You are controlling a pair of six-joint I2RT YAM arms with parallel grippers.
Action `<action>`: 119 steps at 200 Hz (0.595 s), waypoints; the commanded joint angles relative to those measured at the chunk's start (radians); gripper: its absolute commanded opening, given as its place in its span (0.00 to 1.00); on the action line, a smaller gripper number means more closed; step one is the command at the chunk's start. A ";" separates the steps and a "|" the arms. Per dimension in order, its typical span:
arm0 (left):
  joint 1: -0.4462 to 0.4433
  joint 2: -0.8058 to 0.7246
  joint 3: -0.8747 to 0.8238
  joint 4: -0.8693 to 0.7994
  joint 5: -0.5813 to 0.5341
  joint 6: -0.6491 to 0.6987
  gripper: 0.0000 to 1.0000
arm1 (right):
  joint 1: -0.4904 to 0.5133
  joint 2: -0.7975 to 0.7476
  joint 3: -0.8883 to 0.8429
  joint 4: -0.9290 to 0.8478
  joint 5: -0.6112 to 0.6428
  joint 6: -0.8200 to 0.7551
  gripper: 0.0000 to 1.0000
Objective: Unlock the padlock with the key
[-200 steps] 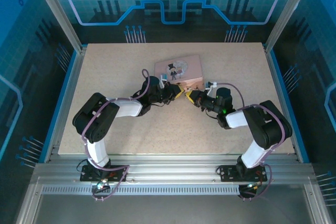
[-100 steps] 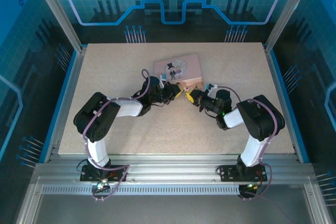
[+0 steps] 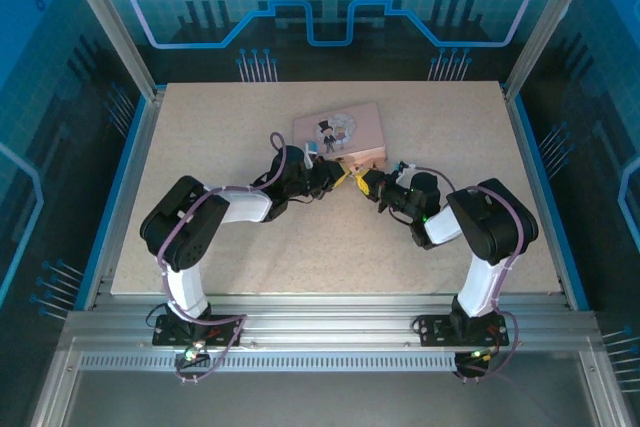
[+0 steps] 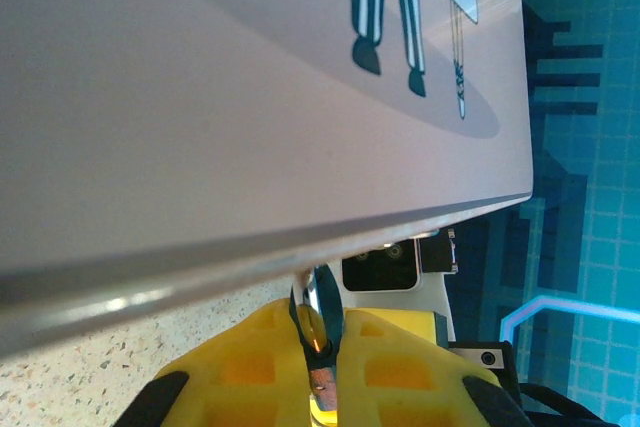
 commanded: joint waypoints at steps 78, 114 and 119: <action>-0.055 -0.012 0.059 0.131 0.102 -0.035 0.01 | 0.068 -0.041 0.023 -0.090 0.093 -0.016 0.00; -0.057 -0.012 0.063 0.127 0.104 -0.037 0.01 | 0.096 -0.074 0.031 -0.165 0.116 -0.069 0.00; -0.056 -0.012 0.063 0.128 0.102 -0.037 0.02 | 0.099 -0.078 0.031 -0.177 0.120 -0.072 0.00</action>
